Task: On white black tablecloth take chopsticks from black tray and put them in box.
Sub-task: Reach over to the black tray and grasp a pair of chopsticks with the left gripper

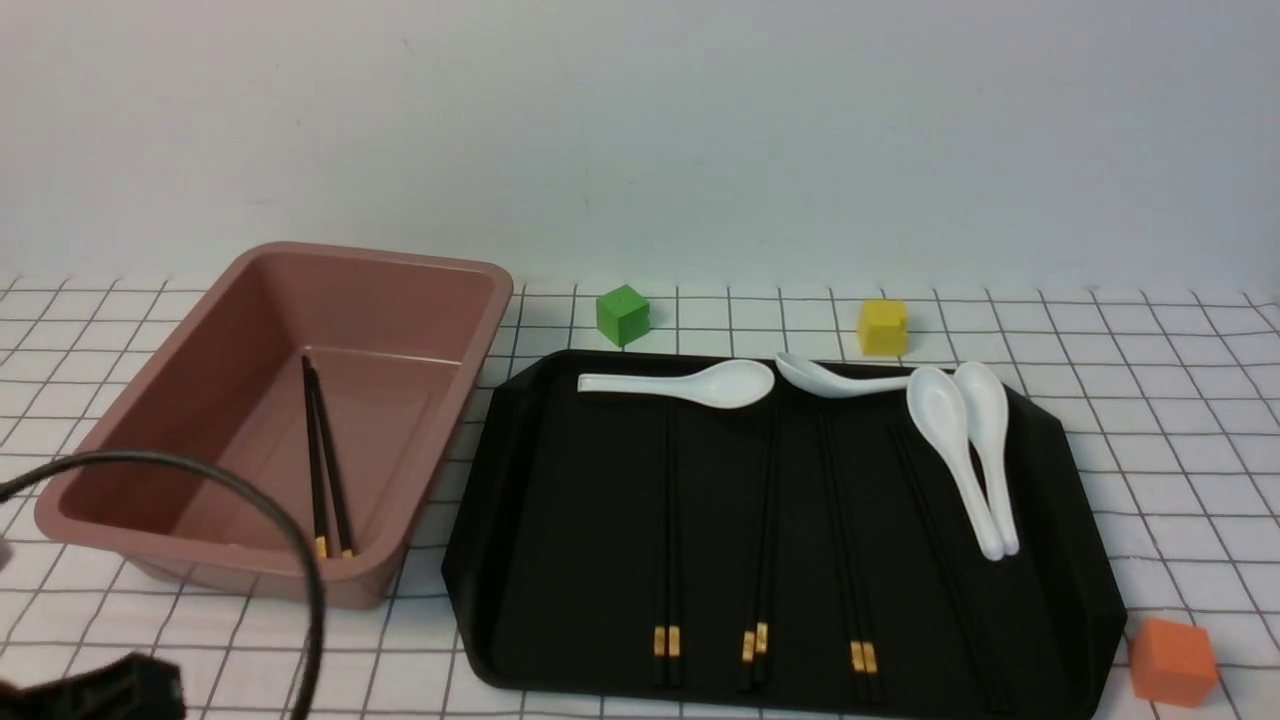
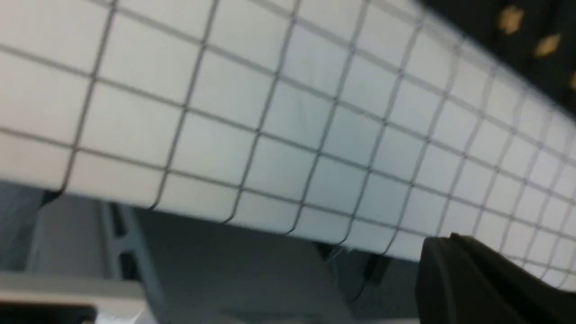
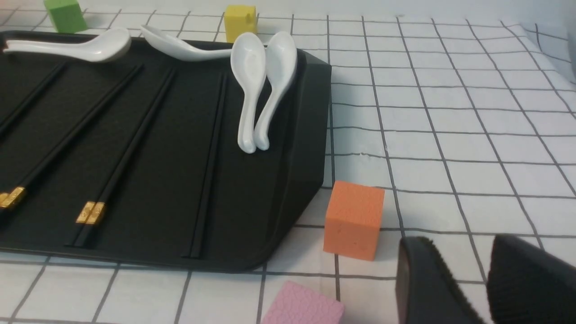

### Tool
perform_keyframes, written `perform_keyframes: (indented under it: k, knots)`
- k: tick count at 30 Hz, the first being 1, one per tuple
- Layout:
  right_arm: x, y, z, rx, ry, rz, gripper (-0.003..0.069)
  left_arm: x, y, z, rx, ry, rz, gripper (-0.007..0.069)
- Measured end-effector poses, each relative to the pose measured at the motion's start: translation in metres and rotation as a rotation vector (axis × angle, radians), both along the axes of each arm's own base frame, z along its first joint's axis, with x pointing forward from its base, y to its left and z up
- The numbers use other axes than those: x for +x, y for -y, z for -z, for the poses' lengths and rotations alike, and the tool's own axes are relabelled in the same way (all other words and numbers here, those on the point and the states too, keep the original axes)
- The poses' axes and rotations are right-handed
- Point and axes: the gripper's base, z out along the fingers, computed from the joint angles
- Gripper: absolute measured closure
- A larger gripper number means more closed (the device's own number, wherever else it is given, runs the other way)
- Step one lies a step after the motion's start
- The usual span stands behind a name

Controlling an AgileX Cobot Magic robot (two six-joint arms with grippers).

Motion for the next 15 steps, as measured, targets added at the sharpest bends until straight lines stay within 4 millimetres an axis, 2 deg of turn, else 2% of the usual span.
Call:
perform_keyframes:
  k: [3, 7, 10, 11, 15]
  knots:
    - [0.0, 0.0, 0.0, 0.0, 0.0, 0.0, 0.0419, 0.023, 0.013, -0.001, -0.048, -0.046, 0.078, 0.0637]
    - [0.0, 0.0, 0.0, 0.0, -0.001, 0.0, 0.0419, 0.044, 0.054, -0.01, -0.108, -0.022, 0.236, 0.0637]
    - [0.0, 0.0, 0.0, 0.0, -0.001, 0.0, 0.0419, 0.056, 0.079, -0.017, -0.075, 0.002, 0.289, 0.0637]
    - [0.0, 0.0, 0.0, 0.0, -0.001, 0.0, 0.0419, 0.065, 0.097, -0.017, -0.029, 0.017, 0.316, 0.0637]
    - [0.0, 0.0, 0.0, 0.0, -0.001, 0.0, 0.0419, 0.085, 0.128, -0.014, 0.094, 0.052, 0.319, 0.061]
